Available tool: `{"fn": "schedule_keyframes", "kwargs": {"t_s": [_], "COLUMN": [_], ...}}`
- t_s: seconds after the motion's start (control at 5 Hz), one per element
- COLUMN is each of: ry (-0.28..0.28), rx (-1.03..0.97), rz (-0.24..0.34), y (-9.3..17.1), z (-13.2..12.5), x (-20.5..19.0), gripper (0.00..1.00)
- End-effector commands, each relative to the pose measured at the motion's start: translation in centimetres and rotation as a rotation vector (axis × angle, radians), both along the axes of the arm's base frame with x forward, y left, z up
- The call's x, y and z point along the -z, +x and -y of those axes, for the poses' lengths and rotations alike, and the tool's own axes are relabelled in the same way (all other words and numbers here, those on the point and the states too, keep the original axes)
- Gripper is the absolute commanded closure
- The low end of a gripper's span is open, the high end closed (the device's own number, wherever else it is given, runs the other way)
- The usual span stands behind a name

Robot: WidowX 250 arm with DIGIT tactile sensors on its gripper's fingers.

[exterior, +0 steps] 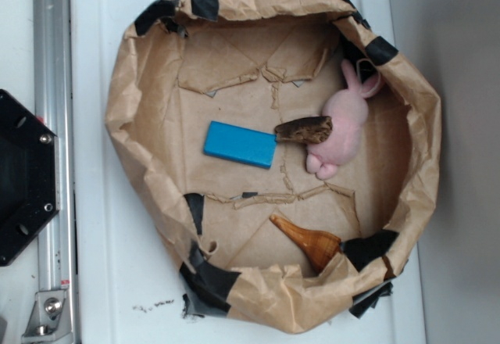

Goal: Grab the shell.

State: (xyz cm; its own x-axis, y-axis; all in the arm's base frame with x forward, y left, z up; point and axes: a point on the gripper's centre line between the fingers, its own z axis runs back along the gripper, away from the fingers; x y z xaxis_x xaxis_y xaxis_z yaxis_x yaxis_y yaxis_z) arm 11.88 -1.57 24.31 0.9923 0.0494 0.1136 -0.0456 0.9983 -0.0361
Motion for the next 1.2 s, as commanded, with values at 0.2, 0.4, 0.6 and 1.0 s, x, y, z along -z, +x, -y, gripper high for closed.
{"fn": "schedule_keyframes", "kwargs": {"t_s": [0.2,0.4,0.6,1.0], "ry": [0.04,0.062,0.054,0.092], "rx": [0.24,0.352,0.452,0.569], "rz": [0.258,0.359,0.372,0.314], "y": [5.0,9.9,13.4,17.5], "z": [-3.9,-4.7,-4.8,-3.0], "x": [3.7,5.1,7.5,12.2], "gripper": [0.0,0.0,0.0,0.0]}}
